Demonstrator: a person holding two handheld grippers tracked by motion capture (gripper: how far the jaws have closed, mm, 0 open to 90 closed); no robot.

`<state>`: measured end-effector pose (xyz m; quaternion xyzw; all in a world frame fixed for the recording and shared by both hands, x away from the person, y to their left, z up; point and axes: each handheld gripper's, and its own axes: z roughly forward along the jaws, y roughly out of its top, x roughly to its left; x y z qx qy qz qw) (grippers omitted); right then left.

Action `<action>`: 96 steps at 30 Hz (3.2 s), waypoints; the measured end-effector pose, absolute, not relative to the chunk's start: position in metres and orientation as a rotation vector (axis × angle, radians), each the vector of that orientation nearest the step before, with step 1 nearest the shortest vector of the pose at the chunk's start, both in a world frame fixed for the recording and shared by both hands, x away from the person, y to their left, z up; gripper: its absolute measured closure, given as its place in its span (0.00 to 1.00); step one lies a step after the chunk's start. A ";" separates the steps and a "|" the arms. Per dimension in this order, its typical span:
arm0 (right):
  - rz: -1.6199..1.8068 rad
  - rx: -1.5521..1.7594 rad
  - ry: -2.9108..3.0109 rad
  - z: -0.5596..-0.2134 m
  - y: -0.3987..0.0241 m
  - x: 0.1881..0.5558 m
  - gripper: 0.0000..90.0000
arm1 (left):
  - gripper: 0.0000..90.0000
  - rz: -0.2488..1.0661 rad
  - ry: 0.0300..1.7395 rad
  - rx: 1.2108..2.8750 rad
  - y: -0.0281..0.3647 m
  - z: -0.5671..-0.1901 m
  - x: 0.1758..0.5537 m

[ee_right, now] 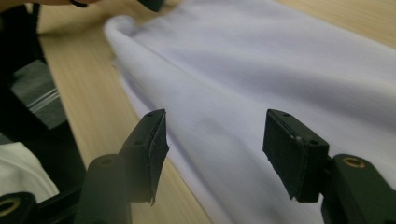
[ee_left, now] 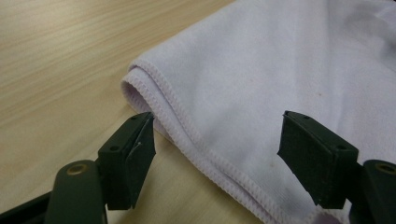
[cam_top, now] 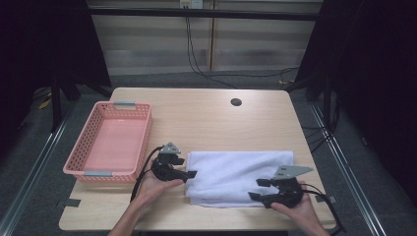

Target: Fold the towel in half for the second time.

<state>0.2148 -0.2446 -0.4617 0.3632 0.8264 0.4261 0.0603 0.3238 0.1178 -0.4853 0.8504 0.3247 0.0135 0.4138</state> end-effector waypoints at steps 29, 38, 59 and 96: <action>1.153 0.611 2.708 -0.499 -0.082 0.235 0.49 | 0.27 0.034 0.889 2.068 0.136 -0.483 0.333; 1.111 0.572 2.587 -0.502 -0.083 0.228 0.72 | 0.27 0.049 0.929 2.035 0.137 -0.484 0.341; 1.192 0.753 2.686 -0.496 -0.093 0.235 0.89 | 0.44 0.005 0.827 2.144 0.107 -0.502 0.359; 1.574 0.751 2.504 -0.398 -0.085 0.255 0.91 | 0.87 0.009 0.867 1.875 0.139 -0.397 0.363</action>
